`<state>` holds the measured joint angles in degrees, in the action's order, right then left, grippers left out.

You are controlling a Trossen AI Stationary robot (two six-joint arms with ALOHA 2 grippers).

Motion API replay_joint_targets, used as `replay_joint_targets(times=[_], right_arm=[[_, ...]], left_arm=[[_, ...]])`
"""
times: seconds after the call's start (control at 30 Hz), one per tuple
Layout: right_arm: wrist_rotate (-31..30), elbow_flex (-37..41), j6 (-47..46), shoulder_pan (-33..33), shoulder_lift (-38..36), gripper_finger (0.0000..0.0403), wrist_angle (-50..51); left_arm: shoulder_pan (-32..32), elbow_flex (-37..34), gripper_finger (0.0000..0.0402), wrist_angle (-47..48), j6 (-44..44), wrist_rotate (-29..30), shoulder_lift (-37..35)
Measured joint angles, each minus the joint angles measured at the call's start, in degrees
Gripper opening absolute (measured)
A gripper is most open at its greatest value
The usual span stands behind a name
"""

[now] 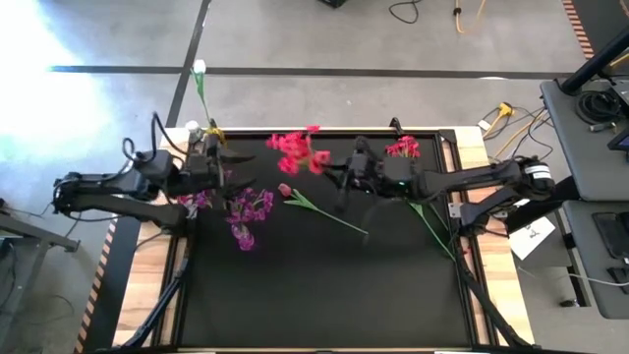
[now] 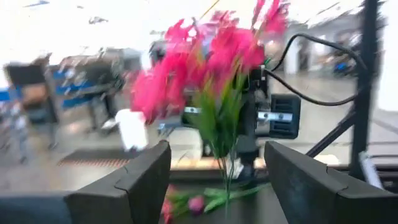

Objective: Sort flowers into vase by color
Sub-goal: Put the left pink flowers into the yellow vase

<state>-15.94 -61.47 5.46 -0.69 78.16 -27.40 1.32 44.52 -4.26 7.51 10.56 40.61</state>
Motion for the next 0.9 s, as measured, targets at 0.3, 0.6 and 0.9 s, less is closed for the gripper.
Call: replay_joint_targets(times=[0.3, 0.6, 0.9], right_arm=[[3.5, 0.0, 8.2, -2.3, 3.1, 0.001, -18.7], [5.3, -3.1, 11.1, -1.1, 10.3, 0.0009, -29.1], [8.5, -8.0, 11.6, -0.8, 14.2, 0.0009, -29.1]], left_arm=[[-0.1, -1.3, 0.0251, -10.4, 5.6, -7.0, 10.2], [-1.5, 11.3, 0.0249, -5.9, 10.0, -8.2, 23.2], [-7.8, 20.3, 0.0237, 4.7, 6.4, -20.5, 28.8]])
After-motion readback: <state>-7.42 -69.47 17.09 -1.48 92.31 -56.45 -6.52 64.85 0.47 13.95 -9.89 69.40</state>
